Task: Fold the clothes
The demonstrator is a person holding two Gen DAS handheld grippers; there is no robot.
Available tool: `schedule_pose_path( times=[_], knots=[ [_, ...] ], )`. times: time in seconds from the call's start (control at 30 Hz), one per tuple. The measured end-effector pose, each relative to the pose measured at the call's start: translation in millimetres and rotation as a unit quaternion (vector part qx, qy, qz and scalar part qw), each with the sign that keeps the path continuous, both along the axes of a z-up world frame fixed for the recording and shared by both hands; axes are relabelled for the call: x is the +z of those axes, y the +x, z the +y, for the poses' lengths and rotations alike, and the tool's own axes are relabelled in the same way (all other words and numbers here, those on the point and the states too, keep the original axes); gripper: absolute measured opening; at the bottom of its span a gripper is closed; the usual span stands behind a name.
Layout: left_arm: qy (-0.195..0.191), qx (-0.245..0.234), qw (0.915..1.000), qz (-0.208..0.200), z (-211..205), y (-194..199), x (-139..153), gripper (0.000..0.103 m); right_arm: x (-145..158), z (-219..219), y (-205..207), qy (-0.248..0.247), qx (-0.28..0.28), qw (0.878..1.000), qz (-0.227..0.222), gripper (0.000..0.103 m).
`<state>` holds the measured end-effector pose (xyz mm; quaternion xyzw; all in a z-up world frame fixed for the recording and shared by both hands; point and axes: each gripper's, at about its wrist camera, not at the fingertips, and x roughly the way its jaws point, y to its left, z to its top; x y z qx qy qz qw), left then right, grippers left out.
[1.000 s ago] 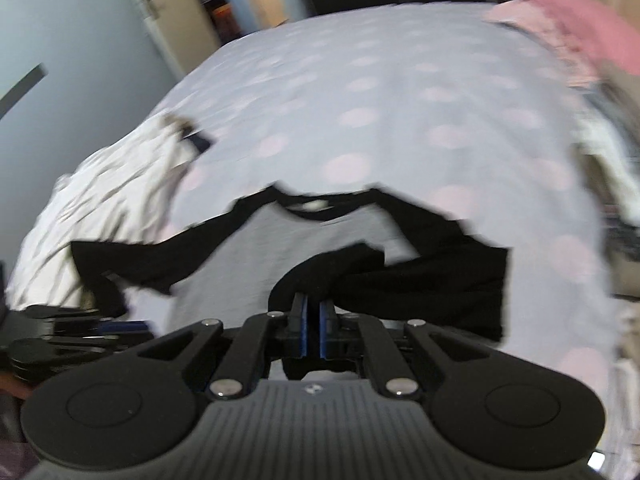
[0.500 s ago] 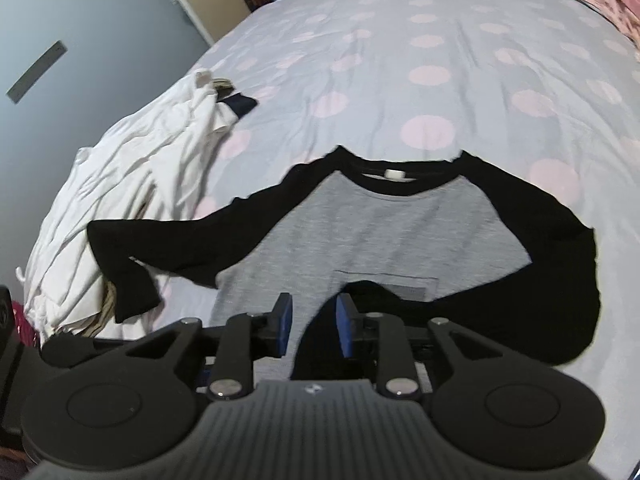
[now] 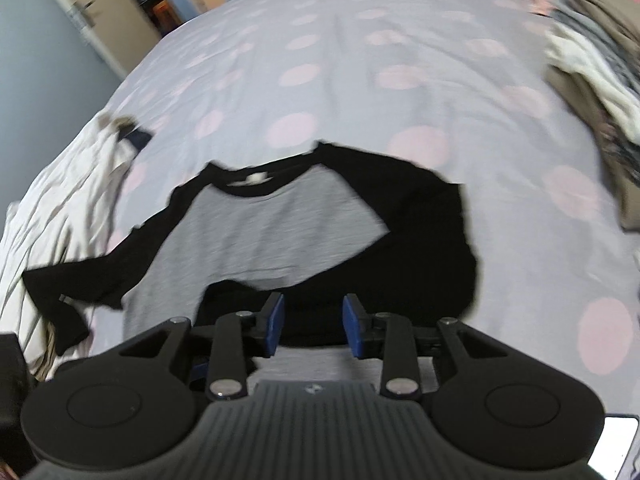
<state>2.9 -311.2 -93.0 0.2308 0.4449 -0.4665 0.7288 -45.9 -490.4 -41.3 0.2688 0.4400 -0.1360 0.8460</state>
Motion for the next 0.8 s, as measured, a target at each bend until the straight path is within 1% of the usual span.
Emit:
schedule_pose_path(
  times=[0.07, 0.13, 0.17, 0.2, 0.3, 0.4, 0.5, 0.6, 0.7, 0.8],
  knots=[
    [0.014, 0.003, 0.9998, -0.013, -3.6, 1.7, -5.6, 0.03, 0.6, -11.4, -6.1, 0.001, -0.016, 1.0, -0.004, 0.036],
    [0.013, 0.008, 0.9998, -0.014, -3.0, 6.4, -4.5, 0.018, 1.2, -21.1, -11.4, -0.001, -0.03, 1.0, -0.007, 0.037],
    [0.006, 0.013, 0.9998, -0.015, -0.8, 9.5, 0.4, 0.011, 0.8, -25.5, -13.3, -0.003, -0.036, 0.999, -0.007, 0.038],
    [-0.001, 0.018, 0.9997, -0.015, 1.5, 12.7, 5.7, 0.0, 0.2, -29.8, -15.0, -0.004, -0.041, 0.999, -0.006, 0.038],
    [-0.022, 0.034, 0.9991, -0.016, 8.5, 22.3, 21.7, 0.001, -5.1, -43.6, -19.5, -0.005, -0.06, 0.998, -0.001, 0.038],
    [-0.076, 0.059, 0.9953, -0.007, 22.0, 38.0, 53.9, 0.001, -10.0, -53.6, -21.5, -0.006, -0.076, 0.997, 0.004, 0.038],
    [-0.13, 0.09, 0.987, -0.03, 37.8, 56.0, 90.1, 0.001, -13.7, -60.9, -22.0, -0.012, -0.087, 0.996, 0.007, 0.038],
    [-0.177, 0.128, 0.9749, -0.042, 56.3, 79.9, 121.6, 0.001, -15.8, -64.0, -21.8, -0.026, -0.091, 0.995, 0.013, 0.038],
    [-0.193, 0.16, 0.9666, -0.052, 69.4, 98.6, 135.8, 0.001, -19.5, -66.4, -21.3, -0.027, -0.094, 0.995, 0.014, 0.038],
    [-0.193, 0.202, 0.9583, -0.059, 84.1, 117.0, 136.8, 0.001, -23.7, -68.3, -19.2, -0.028, -0.098, 0.995, 0.02, 0.038]
  ],
)
